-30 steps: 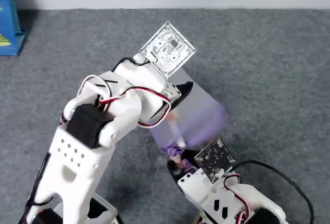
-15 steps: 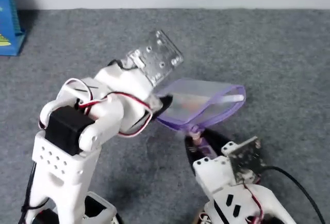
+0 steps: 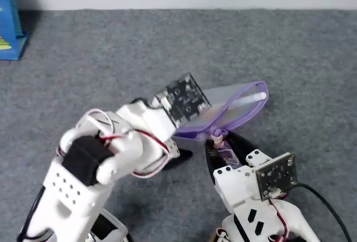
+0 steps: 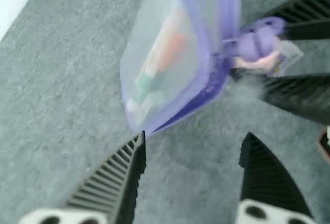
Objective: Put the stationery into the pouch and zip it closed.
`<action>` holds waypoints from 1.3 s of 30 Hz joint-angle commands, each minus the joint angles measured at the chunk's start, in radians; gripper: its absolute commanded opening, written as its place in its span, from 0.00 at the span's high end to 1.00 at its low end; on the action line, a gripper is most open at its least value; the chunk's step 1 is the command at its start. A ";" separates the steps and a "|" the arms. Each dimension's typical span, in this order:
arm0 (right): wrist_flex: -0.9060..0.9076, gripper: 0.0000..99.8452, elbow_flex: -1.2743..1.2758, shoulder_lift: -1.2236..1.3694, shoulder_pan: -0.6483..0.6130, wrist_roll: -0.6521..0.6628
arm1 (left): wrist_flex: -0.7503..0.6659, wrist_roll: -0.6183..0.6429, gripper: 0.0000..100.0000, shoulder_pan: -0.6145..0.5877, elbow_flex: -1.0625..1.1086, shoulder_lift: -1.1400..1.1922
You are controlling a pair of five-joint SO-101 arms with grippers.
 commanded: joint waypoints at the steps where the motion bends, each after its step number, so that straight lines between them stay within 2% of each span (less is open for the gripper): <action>1: -0.038 0.99 -0.071 -0.005 0.005 0.009 | -0.170 0.061 0.71 0.012 0.150 -0.104; 8: -0.033 0.99 -0.071 -0.005 0.005 0.008 | -0.443 0.126 0.71 0.014 0.410 -0.196; 15: -0.018 0.99 -0.071 -0.005 -0.035 0.008 | -0.608 0.198 0.71 0.014 0.521 -0.204; 22: 0.010 0.99 -0.071 -0.005 -0.062 0.008 | -0.641 0.216 0.72 0.020 0.526 -0.204; 30: 0.007 0.99 -0.068 -0.005 -0.058 0.017 | -0.655 0.212 0.88 0.124 0.558 -0.204; 35: -0.002 0.99 -0.064 -0.005 0.076 0.066 | -0.655 0.209 0.99 0.160 0.568 -0.204; 39: -0.002 0.99 -0.064 -0.005 0.170 0.086 | -0.655 0.213 0.99 0.158 0.568 -0.206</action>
